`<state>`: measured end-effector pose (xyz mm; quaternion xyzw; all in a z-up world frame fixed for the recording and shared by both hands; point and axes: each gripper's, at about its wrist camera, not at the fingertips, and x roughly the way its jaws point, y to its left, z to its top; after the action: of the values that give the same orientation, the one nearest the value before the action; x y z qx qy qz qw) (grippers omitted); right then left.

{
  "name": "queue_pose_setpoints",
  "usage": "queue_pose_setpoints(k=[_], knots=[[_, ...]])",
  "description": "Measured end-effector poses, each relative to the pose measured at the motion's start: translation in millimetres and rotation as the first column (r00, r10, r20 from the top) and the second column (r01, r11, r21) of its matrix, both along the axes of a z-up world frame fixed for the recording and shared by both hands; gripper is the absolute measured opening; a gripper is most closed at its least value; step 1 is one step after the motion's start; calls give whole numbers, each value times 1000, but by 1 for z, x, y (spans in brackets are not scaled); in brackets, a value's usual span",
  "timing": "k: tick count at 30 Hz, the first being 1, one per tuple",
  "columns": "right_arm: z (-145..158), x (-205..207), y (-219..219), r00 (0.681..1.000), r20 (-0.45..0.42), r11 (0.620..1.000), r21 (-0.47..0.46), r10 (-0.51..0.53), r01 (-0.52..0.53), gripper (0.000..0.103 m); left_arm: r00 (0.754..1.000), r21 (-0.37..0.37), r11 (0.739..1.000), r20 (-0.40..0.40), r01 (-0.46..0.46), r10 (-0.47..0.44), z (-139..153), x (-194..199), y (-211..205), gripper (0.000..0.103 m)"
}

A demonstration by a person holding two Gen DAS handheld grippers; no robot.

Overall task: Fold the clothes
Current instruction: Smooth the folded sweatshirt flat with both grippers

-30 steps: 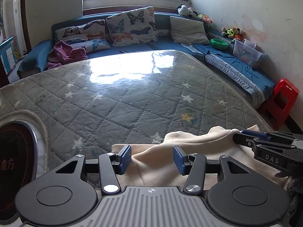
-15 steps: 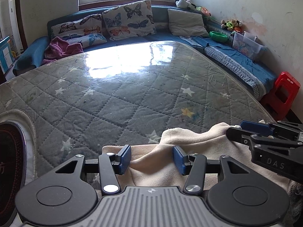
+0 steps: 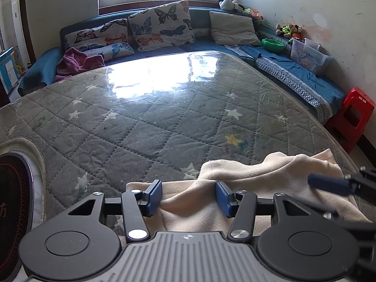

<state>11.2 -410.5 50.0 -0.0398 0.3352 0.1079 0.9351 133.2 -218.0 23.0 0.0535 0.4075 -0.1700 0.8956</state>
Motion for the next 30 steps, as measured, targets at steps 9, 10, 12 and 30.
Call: queue_pose_setpoints(k=[9, 10, 12, 30], knots=[[1, -33, 2, 1000, 17, 1000, -27, -2, 2, 38, 1000, 8, 1000, 7, -9, 9, 0, -1, -2, 55], [1, -36, 2, 1000, 19, 1000, -30, -3, 3, 40, 1000, 11, 1000, 9, -9, 9, 0, -2, -2, 55], [1, -44, 3, 1000, 24, 999, -39, -2, 3, 43, 1000, 18, 1000, 16, -9, 9, -1, -3, -3, 56], [2, -75, -3, 999, 31, 999, -18, -28, 29, 55, 999, 31, 999, 52, -9, 8, 9, -20, -2, 58]])
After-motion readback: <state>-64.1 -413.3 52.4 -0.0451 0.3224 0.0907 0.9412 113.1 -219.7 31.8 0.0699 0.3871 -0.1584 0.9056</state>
